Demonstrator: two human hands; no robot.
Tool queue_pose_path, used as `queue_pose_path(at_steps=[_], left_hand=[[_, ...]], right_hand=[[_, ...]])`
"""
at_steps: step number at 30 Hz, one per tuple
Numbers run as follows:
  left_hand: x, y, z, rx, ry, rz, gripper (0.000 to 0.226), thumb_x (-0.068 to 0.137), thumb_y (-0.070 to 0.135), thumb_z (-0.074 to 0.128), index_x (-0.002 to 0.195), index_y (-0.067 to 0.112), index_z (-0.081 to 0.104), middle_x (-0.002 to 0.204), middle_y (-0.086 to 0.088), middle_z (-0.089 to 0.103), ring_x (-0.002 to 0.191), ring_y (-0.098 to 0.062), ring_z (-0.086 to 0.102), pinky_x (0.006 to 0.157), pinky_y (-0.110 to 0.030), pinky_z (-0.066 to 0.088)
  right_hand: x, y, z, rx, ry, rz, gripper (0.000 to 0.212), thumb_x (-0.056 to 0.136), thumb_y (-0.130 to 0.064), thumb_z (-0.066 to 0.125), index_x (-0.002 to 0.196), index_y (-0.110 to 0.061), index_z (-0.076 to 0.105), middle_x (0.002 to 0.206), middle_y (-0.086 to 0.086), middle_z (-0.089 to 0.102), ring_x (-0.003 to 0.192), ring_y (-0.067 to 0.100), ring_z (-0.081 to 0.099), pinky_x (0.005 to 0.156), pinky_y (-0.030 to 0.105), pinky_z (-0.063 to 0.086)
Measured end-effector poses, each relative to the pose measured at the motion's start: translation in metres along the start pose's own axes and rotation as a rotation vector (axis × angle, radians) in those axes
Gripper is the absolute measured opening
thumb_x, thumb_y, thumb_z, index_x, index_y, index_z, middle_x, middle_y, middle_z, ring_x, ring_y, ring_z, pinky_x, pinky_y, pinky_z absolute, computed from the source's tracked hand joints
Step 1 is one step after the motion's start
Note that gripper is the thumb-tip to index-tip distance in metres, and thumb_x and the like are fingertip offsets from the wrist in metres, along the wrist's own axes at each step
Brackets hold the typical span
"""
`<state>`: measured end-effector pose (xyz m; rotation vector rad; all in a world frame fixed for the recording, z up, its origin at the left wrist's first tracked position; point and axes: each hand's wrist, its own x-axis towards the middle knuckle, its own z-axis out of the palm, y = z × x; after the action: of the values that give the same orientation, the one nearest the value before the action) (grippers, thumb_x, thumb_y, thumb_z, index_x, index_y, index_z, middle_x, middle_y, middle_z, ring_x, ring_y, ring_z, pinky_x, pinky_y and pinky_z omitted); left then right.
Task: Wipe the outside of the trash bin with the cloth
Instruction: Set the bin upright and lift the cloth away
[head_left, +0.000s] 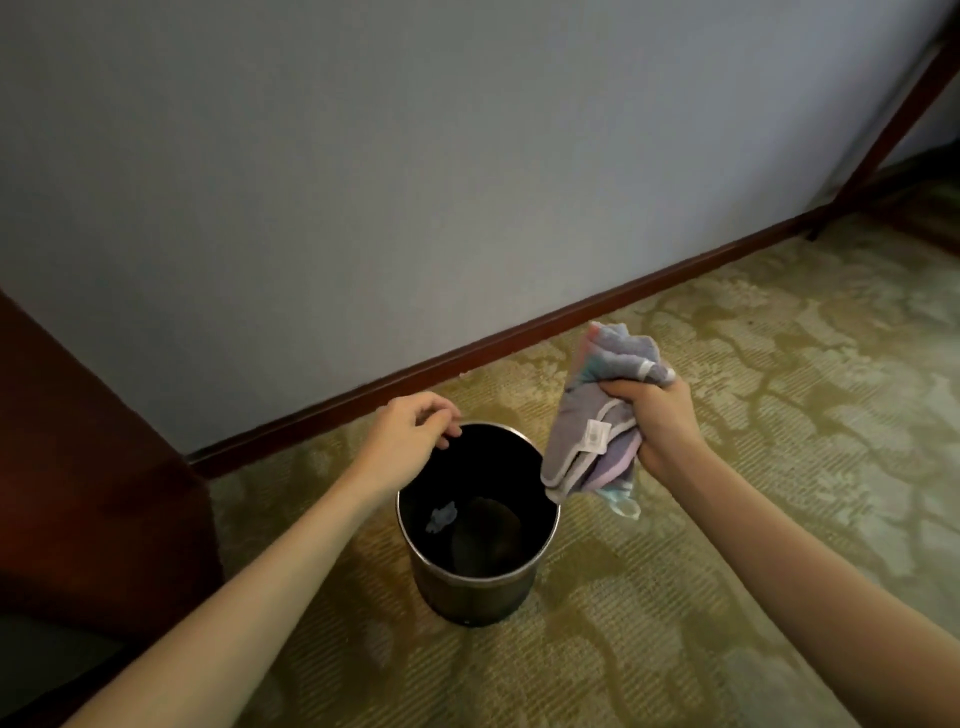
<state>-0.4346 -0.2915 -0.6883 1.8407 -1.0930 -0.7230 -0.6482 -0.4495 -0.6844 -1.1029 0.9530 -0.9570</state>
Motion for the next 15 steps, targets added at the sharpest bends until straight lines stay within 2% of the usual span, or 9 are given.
queue_pose_path(at_steps=[3,5,8,15], left_hand=[[0.005,0.080,-0.027,-0.076,0.043,-0.027,0.020,0.094,0.014,0.050,0.082,0.020,0.065,0.077,0.004,0.070,0.062,-0.002,0.063,0.058,-0.011,0.045],[0.006,0.140,-0.048,-0.113,0.034,-0.030,0.018,0.095,0.016,0.050,0.084,0.020,0.063,0.081,0.003,0.069,0.070,-0.008,0.063,0.063,-0.016,0.047],[0.002,0.236,-0.088,-0.128,0.021,-0.015,0.010,0.094,0.023,0.051,0.090,0.023,0.061,0.092,-0.001,0.069,0.082,-0.018,0.063,0.076,-0.032,0.048],[-0.021,0.447,-0.195,-0.150,-0.005,0.035,0.011,0.095,0.032,0.051,0.101,0.025,0.057,0.102,0.003,0.062,0.096,-0.015,0.061,0.075,-0.025,0.044]], right_hand=[[-0.009,-0.088,0.024,0.038,-0.042,-0.024,0.040,0.071,0.010,0.066,0.109,0.000,0.061,0.093,0.007,0.074,0.088,0.023,0.071,0.066,0.027,0.056],[-0.015,-0.152,0.040,0.051,-0.039,-0.041,0.036,0.070,0.011,0.066,0.104,0.001,0.063,0.087,0.007,0.075,0.085,0.024,0.071,0.065,0.028,0.056],[-0.029,-0.262,0.065,0.113,-0.023,-0.054,0.033,0.069,0.012,0.067,0.100,0.003,0.063,0.082,0.009,0.074,0.082,0.026,0.072,0.065,0.031,0.055],[-0.084,-0.509,0.109,0.198,-0.064,-0.149,0.020,0.073,0.011,0.066,0.090,0.002,0.068,0.079,0.013,0.074,0.078,0.027,0.072,0.063,0.031,0.057]])
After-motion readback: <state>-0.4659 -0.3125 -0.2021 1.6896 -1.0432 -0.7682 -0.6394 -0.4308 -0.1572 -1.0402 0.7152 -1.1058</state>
